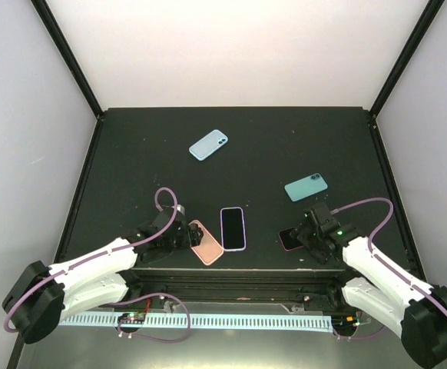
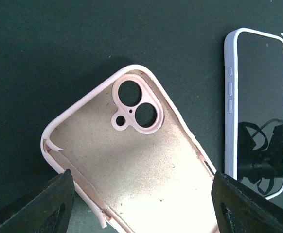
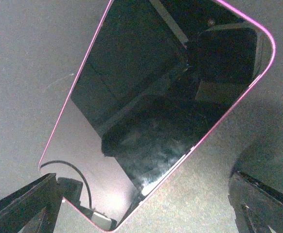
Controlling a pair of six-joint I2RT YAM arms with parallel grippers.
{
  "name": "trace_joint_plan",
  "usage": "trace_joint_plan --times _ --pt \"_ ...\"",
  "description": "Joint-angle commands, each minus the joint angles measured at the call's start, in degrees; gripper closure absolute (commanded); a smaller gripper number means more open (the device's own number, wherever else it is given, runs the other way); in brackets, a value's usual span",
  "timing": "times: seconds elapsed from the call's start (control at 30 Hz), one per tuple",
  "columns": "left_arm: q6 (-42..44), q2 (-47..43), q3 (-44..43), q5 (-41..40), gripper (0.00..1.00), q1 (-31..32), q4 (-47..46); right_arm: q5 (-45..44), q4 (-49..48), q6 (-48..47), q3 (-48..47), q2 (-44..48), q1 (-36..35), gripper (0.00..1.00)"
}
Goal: Put the phone into the phone case
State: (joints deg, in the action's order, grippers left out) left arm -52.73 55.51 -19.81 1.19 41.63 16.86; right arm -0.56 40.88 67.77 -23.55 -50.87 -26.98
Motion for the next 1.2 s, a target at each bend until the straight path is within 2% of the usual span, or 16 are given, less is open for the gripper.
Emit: trace_joint_plan --times 0.0,0.23,0.47,0.7,0.97,1.17 --pt "-0.7 0.0 -1.7 2.3 0.21 -0.3 -1.2 -5.1 -4.1 3.5 0.3 -2.6 -0.3 0.06" --pt "-0.6 1.3 -1.7 2.2 0.21 -0.3 -2.4 -7.8 -9.7 3.2 0.3 -8.0 -0.3 0.06" --pt "0.4 1.7 -1.8 2.3 0.21 -0.3 -4.1 -9.1 -14.9 -3.3 -2.5 -13.1 -0.3 0.06" --pt "1.2 2.1 -2.3 2.5 0.21 -0.3 -4.8 -6.4 -17.9 -9.4 -6.8 -22.4 -0.3 0.07" --pt "2.9 2.1 -3.3 2.9 0.21 -0.3 -4.7 -6.1 -17.0 -14.0 -12.3 -30.5 -0.5 0.10" --pt "2.8 2.2 -3.4 3.6 0.21 -0.3 -5.0 -9.3 -13.7 -15.4 -16.6 -36.2 -2.9 0.14"
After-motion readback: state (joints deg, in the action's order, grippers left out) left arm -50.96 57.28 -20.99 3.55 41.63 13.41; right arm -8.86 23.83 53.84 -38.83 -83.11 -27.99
